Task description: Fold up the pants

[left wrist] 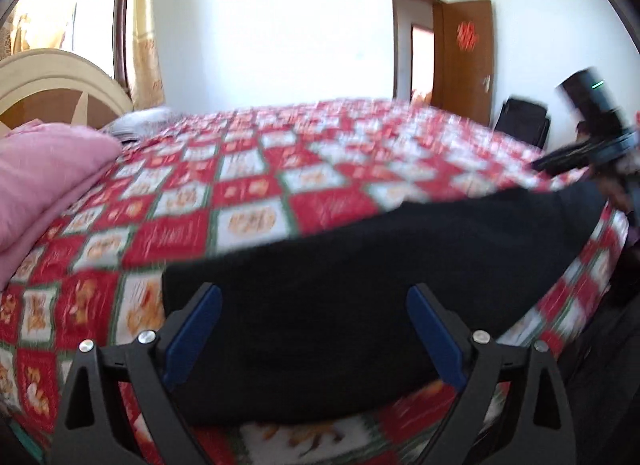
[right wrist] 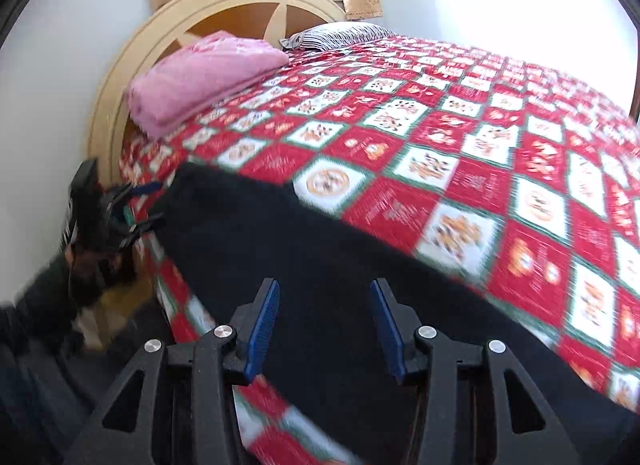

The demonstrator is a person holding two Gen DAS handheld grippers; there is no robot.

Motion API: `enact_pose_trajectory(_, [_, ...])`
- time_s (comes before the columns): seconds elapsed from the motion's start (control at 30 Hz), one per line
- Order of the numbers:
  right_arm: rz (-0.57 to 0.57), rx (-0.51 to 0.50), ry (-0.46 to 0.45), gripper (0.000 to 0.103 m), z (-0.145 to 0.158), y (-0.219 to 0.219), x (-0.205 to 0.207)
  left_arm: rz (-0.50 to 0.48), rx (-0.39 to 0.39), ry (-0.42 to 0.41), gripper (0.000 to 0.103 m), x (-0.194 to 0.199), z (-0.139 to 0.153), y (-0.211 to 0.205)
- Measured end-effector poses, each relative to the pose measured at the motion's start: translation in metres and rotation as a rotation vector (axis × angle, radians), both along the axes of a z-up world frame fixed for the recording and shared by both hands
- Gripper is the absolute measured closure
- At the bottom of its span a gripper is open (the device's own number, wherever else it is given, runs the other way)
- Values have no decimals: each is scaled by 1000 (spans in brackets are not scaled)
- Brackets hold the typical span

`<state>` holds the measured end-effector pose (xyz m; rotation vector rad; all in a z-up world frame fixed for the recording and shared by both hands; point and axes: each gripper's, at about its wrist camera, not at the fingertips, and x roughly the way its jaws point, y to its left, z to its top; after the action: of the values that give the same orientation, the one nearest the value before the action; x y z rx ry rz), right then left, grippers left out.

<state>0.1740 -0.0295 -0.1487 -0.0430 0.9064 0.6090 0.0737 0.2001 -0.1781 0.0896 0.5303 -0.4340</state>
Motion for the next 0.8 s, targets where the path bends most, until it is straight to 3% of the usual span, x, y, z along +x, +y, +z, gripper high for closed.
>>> enact_pose_trajectory(0.1, [-4,67,41,54,-6,18,36,-45,-60,18,3,7,-2,-12])
enact_pose_trajectory(0.3, [-33,194,155,54,-33,50,95,-99,-30,146,4,11,-45,-37])
enact_pose_trajectory(0.43, [-70,277,267,54,-57,68,122,-105,32,98,2,-1,-53,-43])
enact_pose_trajectory(0.57, [-101,336,362,55,-78,76,137,-105,9,94,1,-3,-53,-38])
enact_pose_trajectory(0.63, [-103,376,412,64,-87,80,141,-108,19,87,1,-4,-53,-38])
enact_pose_trajectory(0.67, [-97,392,426,76,-90,81,142,-108,23,85,1,-5,-52,-38])
enact_pose_trajectory(0.7, [-91,400,433,96,-91,83,142,-108,23,83,1,-6,-52,-38])
enact_pose_trajectory(0.8, [-85,378,402,98,-85,90,138,-110,25,76,0,-4,-54,-39])
